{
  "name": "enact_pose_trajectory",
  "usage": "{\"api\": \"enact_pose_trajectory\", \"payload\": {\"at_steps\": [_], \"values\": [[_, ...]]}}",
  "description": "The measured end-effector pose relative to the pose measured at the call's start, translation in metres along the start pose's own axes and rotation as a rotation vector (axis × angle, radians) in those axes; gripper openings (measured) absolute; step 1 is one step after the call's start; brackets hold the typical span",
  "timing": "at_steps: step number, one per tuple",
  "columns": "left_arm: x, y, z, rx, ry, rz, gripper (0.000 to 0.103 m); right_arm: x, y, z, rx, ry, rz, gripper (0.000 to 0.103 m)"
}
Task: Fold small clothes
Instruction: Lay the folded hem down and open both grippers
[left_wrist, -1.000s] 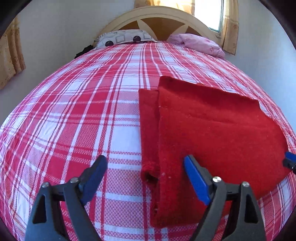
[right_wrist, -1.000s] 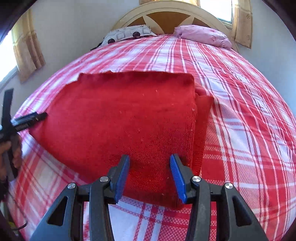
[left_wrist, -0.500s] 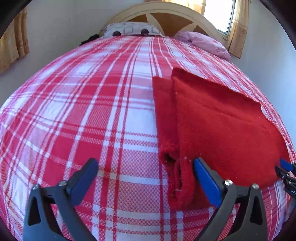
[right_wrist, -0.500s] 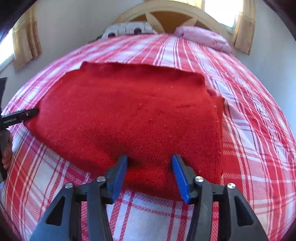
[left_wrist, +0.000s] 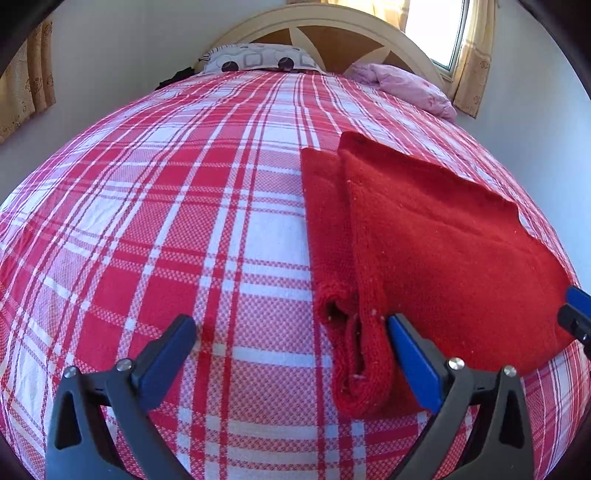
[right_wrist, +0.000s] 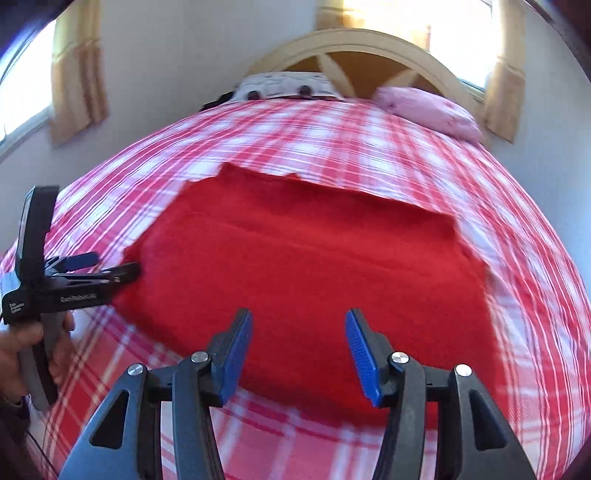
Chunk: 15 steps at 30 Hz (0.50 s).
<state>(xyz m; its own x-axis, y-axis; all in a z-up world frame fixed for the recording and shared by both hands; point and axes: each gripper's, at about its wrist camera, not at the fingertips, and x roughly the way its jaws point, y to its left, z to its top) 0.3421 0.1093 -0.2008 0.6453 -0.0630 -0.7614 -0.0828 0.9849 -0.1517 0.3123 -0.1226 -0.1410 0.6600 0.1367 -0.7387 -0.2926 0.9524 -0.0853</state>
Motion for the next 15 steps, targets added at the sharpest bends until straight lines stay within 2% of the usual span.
{"api": "enact_pose_trajectory", "payload": {"at_steps": [4, 7, 9, 15], "values": [[-0.001, 0.001, -0.001, -0.005, 0.0, -0.005, 0.103, 0.02, 0.017, -0.003, 0.003, 0.035, 0.021, 0.054], [-0.001, 0.001, -0.002, -0.005, 0.0, -0.006, 0.103, 0.042, 0.021, -0.018, -0.007, 0.076, -0.002, 0.054], [-0.002, 0.001, -0.002, -0.007, 0.001, -0.009, 0.103, 0.038, 0.023, -0.024, -0.021, 0.038, -0.015, 0.054], [-0.002, 0.002, -0.002, -0.01, 0.0, -0.015, 0.103, 0.037, 0.023, -0.026, -0.027, 0.044, -0.025, 0.054]]}}
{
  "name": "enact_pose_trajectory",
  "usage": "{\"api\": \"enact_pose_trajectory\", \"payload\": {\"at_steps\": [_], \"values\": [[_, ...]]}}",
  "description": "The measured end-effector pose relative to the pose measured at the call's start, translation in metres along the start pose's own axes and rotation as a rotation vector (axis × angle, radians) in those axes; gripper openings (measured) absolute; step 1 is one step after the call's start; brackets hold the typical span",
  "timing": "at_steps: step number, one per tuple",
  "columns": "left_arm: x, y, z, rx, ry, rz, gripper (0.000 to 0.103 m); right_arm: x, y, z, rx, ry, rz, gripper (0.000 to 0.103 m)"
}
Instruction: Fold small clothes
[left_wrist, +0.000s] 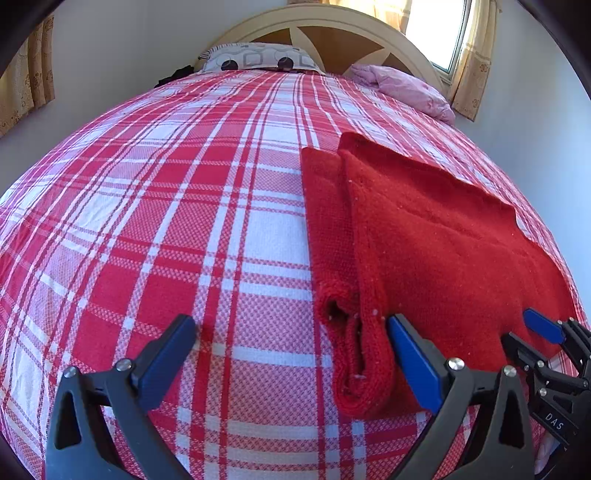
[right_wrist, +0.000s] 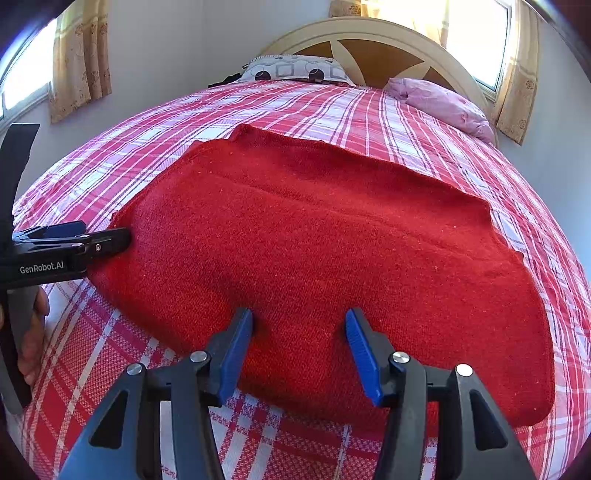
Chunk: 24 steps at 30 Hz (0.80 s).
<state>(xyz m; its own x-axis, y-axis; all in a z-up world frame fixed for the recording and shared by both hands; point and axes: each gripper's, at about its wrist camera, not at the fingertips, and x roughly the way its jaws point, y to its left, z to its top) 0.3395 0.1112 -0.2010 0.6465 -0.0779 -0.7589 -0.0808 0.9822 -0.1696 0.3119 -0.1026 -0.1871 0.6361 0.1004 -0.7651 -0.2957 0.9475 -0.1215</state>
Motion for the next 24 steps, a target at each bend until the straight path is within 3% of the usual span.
{"api": "enact_pose_trajectory", "payload": {"at_steps": [6, 11, 16, 21, 24], "values": [[-0.006, 0.004, -0.002, -0.024, -0.015, -0.03, 0.103, 0.0, 0.003, 0.003, -0.011, -0.005, -0.025, 0.057], [-0.04, 0.03, -0.012, -0.153, -0.181, -0.019, 0.103, -0.024, 0.017, 0.0, -0.027, -0.063, -0.043, 0.058], [-0.042, 0.069, -0.017, -0.363, -0.199, -0.029, 0.103, -0.04, 0.073, -0.002, -0.246, -0.123, -0.036, 0.059], [-0.039, 0.077, -0.017, -0.403, -0.192, -0.083, 0.103, -0.036, 0.127, 0.0, -0.43, -0.15, -0.032, 0.06], [-0.04, 0.079, -0.017, -0.415, -0.202, -0.103, 0.103, -0.032, 0.144, 0.002, -0.472, -0.163, -0.039, 0.06]]}}
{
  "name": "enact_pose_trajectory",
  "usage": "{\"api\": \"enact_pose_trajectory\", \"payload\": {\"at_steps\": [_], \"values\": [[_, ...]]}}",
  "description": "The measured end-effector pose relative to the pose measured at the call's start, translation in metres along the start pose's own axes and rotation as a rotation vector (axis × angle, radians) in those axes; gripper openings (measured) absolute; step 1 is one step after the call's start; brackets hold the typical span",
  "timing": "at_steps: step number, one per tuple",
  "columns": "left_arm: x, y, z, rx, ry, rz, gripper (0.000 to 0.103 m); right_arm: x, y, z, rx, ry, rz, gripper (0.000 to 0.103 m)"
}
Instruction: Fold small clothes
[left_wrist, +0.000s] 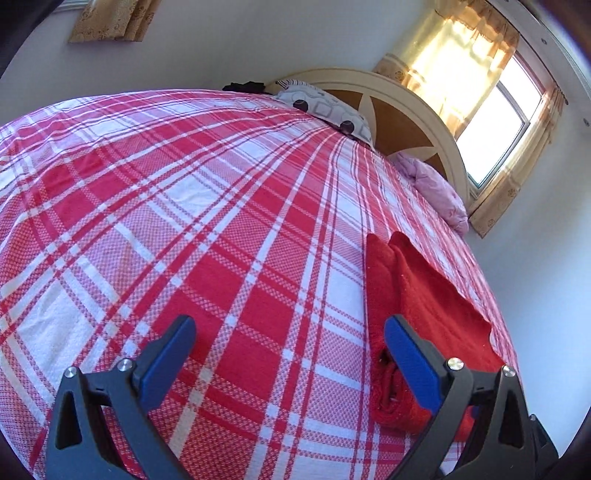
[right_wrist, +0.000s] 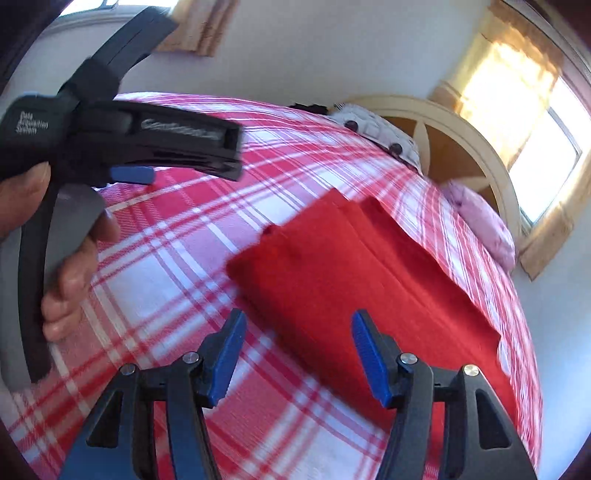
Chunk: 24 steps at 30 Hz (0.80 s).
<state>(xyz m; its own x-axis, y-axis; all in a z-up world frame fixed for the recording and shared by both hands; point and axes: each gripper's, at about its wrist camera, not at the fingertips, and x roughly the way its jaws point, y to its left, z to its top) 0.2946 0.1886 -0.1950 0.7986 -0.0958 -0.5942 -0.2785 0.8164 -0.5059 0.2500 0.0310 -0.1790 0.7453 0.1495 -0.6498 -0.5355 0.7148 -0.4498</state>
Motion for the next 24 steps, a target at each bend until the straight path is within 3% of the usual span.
{"api": "enact_pose_trajectory", "payload": {"at_steps": [5, 12, 16, 18, 19, 22, 24], "values": [[0.001, 0.013, 0.003, -0.068, 0.004, -0.033, 0.103, 0.016, 0.008, 0.015, 0.002, 0.014, 0.023, 0.06], [0.001, 0.012, 0.002, -0.06, 0.01, -0.053, 0.103, 0.032, 0.017, 0.016, 0.003, 0.041, -0.02, 0.06], [0.004, 0.011, 0.003, -0.056, 0.027, -0.082, 0.103, 0.032, 0.006, 0.012, 0.073, 0.036, 0.023, 0.06], [0.006, 0.01, 0.005, -0.054, 0.044, -0.105, 0.103, 0.034, 0.003, 0.011, 0.099, 0.034, 0.031, 0.045], [0.006, 0.01, 0.006, -0.055, 0.054, -0.119, 0.103, 0.034, 0.004, 0.01, 0.1, 0.036, 0.027, 0.03], [0.012, 0.006, 0.017, -0.058, 0.096, -0.196, 0.103, 0.036, 0.007, 0.01, 0.096, 0.034, 0.007, 0.028], [0.019, -0.006, 0.027, -0.002, 0.121, -0.209, 0.103, 0.036, 0.008, 0.01, 0.095, 0.03, 0.002, 0.028]]}}
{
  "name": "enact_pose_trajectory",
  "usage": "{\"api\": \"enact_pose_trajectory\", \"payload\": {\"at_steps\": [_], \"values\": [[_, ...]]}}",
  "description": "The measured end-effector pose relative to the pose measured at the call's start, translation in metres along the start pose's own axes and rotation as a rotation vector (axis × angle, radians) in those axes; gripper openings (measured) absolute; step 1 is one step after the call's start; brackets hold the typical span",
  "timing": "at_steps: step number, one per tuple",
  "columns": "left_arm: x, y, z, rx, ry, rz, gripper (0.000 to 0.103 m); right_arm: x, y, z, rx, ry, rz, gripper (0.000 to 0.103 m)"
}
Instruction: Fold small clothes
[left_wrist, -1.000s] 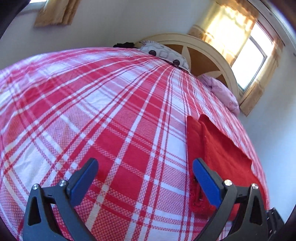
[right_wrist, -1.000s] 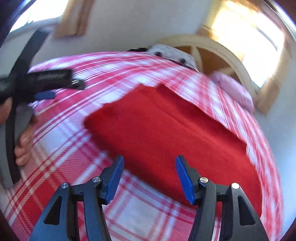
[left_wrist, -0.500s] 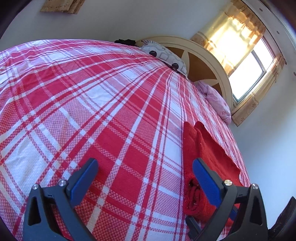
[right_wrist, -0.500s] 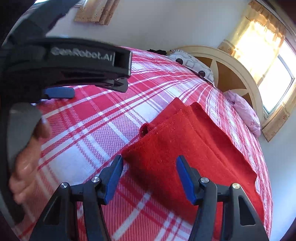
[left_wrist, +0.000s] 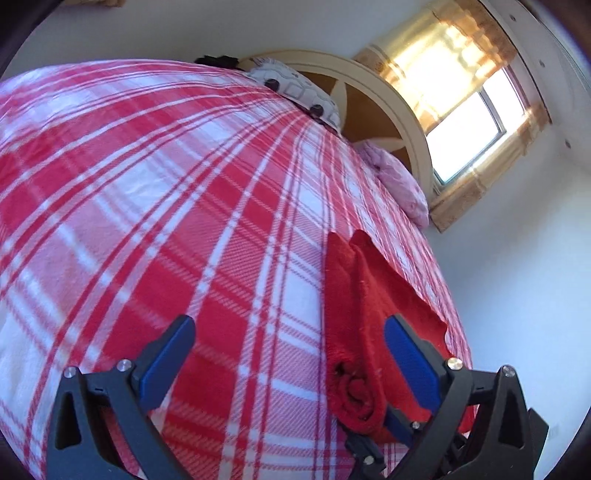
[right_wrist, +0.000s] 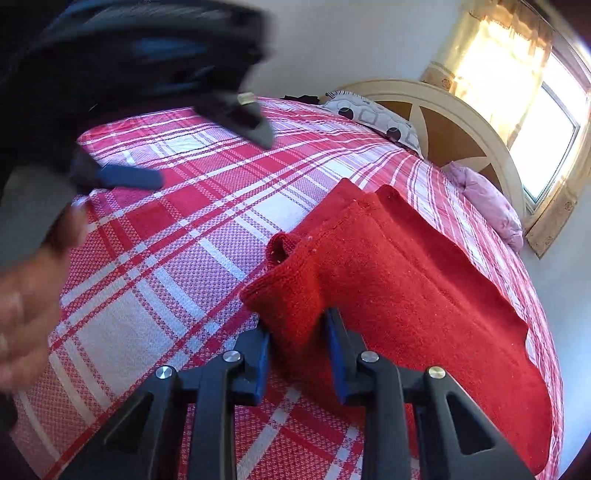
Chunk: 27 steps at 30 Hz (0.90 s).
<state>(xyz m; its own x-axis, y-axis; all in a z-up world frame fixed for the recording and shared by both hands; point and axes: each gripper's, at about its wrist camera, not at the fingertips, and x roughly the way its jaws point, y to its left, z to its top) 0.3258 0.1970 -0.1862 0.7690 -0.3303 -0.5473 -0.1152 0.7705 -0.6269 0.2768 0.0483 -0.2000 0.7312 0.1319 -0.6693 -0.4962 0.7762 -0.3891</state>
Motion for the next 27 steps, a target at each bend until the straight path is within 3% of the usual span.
{"api": "enact_pose_trajectory", "payload": {"at_steps": [2, 6, 9, 14, 18, 20, 23, 25, 27], "values": [[0.015, -0.014, 0.011, 0.063, 0.066, -0.045, 0.102, 0.0, 0.0, 0.0, 0.003, -0.003, 0.002, 0.028], [0.05, -0.034, 0.036, 0.144, 0.159, -0.057, 0.102, -0.001, -0.001, -0.001, 0.012, -0.006, 0.009, 0.028], [0.087, -0.04, 0.052, 0.148, 0.248, -0.069, 0.102, 0.001, -0.001, -0.001, 0.007, -0.003, 0.006, 0.028], [0.122, -0.052, 0.059, 0.164, 0.327, -0.082, 0.102, 0.001, -0.001, -0.002, 0.013, -0.004, 0.012, 0.028], [0.129, -0.066, 0.058, 0.225, 0.334, -0.075, 0.102, 0.002, -0.004, -0.001, 0.021, -0.006, 0.02, 0.028], [0.133, -0.073, 0.055, 0.266, 0.344, -0.063, 0.091, 0.004, -0.005, -0.001, 0.024, -0.007, 0.023, 0.028], [0.137, -0.076, 0.052, 0.31, 0.341, -0.015, 0.065, 0.003, -0.007, -0.001, 0.032, -0.012, 0.03, 0.028], [0.139, -0.073, 0.055, 0.312, 0.341, 0.005, 0.035, 0.003, -0.01, -0.001, 0.041, -0.017, 0.036, 0.028], [0.141, -0.067, 0.057, 0.287, 0.341, -0.01, 0.015, 0.002, -0.014, -0.003, 0.055, -0.025, 0.045, 0.023]]}}
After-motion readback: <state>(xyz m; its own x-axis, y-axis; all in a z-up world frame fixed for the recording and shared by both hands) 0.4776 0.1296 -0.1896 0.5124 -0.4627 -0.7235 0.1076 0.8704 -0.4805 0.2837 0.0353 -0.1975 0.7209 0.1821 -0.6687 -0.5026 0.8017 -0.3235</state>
